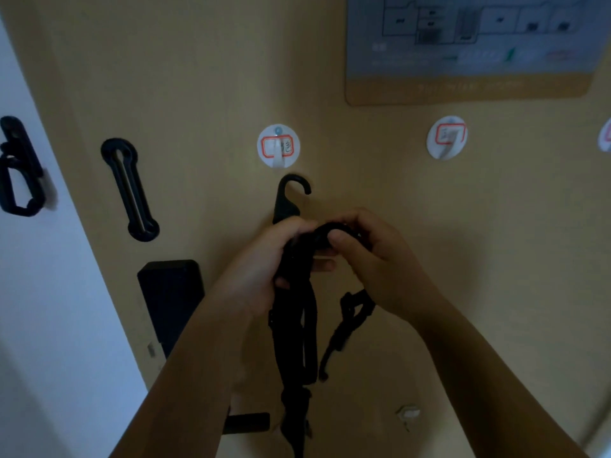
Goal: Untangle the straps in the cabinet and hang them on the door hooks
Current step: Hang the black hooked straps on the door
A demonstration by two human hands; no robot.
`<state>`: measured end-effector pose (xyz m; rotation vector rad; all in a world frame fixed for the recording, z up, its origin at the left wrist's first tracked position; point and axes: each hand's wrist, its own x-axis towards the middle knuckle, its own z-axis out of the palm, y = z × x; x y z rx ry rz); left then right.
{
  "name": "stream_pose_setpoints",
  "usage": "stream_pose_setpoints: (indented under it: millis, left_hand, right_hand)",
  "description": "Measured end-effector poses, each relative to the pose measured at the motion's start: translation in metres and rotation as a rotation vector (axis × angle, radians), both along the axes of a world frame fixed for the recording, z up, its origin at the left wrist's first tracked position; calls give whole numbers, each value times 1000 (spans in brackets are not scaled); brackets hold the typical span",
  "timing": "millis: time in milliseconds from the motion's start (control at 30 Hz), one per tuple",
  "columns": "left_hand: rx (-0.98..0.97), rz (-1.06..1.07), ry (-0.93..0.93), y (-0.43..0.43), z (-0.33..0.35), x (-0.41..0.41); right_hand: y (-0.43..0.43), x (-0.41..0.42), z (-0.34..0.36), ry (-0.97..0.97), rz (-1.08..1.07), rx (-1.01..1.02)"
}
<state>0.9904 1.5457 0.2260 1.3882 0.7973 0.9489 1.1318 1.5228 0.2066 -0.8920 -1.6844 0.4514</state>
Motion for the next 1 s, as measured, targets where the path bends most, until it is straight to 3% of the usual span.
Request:
stream_pose_setpoints:
  millis: [100, 233, 367, 567, 800, 1000]
  left_hand:
    - [183, 45, 70, -1, 8, 1]
    - [376, 120, 20, 3, 20, 8]
    - [496, 31, 85, 8, 29, 18]
    - [435, -25, 132, 9, 46, 28]
    - [322, 39, -41, 28, 70, 39]
    - [329, 51, -94, 34, 83, 70]
  right_hand:
    - [4, 0, 9, 47, -68, 25]
    - [10, 0, 25, 110, -113, 28]
    - [12, 4, 38, 170, -97, 6]
    - [11, 19, 57, 37, -135, 62]
    - [18, 42, 69, -62, -191, 159]
    - [26, 78, 83, -396, -316, 424]
